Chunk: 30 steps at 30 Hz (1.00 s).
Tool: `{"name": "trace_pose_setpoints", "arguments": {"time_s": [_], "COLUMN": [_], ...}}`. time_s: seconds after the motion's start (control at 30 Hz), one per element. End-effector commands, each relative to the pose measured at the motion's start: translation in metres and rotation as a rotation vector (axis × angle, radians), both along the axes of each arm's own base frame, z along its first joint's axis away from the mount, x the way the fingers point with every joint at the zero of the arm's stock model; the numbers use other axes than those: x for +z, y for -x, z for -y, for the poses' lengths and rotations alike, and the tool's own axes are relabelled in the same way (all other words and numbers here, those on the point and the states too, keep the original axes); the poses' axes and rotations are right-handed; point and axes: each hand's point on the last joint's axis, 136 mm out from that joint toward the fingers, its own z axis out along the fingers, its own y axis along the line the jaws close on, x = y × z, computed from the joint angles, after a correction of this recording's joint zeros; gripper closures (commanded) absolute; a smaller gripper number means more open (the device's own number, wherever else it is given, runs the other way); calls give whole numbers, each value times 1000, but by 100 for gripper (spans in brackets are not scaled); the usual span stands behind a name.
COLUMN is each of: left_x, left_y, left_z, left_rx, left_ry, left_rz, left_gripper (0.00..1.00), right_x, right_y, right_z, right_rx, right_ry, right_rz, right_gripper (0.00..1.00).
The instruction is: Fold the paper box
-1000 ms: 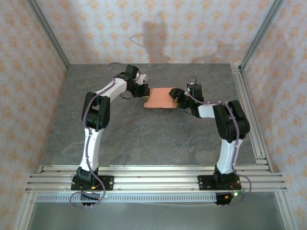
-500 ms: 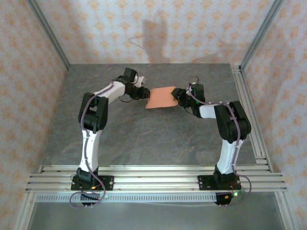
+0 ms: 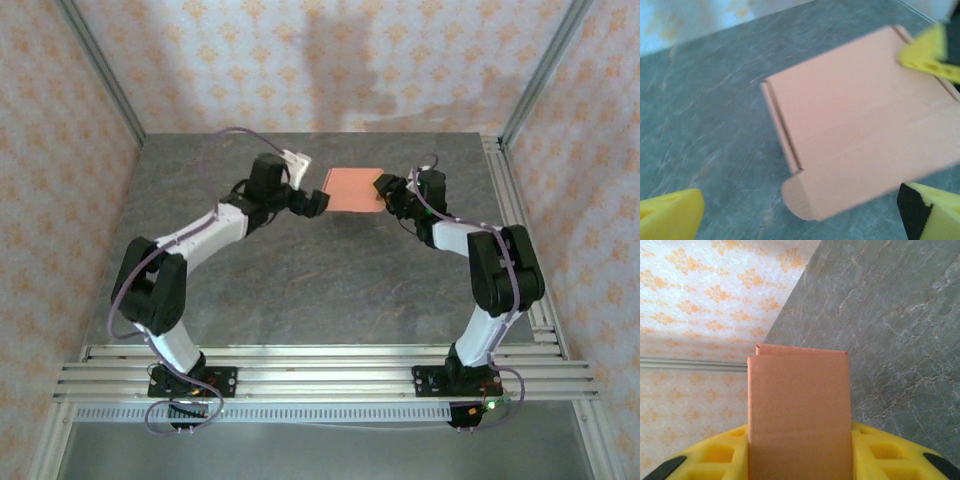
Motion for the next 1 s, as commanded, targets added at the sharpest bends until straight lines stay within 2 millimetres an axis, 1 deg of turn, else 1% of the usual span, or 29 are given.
{"name": "trace_pose_setpoints", "arguments": {"time_s": [0.0, 0.07, 0.13, 0.2, 0.23, 0.3, 0.43, 0.53, 0.63, 0.77, 0.87, 0.97], "left_x": [15, 18, 17, 18, 19, 23, 33, 31, 30, 33, 33, 37], "left_y": [5, 12, 14, 18, 19, 19, 24, 30, 35, 45, 56, 64], "left_z": [11, 17, 20, 24, 25, 27, 32, 39, 42, 46, 49, 51], "left_rx": [-80, -123, -146, -181, -186, -185, -205, -260, -292, -344, -402, -440], "left_ry": [-199, -245, -313, -372, -390, -406, -407, -409, -395, -372, -349, -310], "left_rz": [348, 448, 516, 607, 657, 740, 848, 857, 868, 872, 873, 883], "left_gripper": [0, 0, 0, 0, 0, 0, 0, 0, 1, 5, 9, 11], "right_x": [32, 38, 46, 51, 53, 55, 64, 74, 81, 81, 81, 79], "right_y": [14, 23, 32, 43, 49, 58, 73, 81, 89, 95, 101, 108], "right_z": [4, 11, 14, 15, 15, 14, 8, 4, 5, 19, 27, 30], "right_rx": [22, 17, 26, 49, 56, 75, 124, 151, 162, 123, 110, 115], "right_ry": [-35, -23, -18, -24, -30, -39, -81, -151, -195, -257, -291, -319], "right_rz": [35, 21, 11, -15, -37, -74, -129, -166, -199, -252, -280, -308], "right_gripper": [62, 62, 62, 61, 64, 67, 69, 69, 71, 74, 75, 75]}}
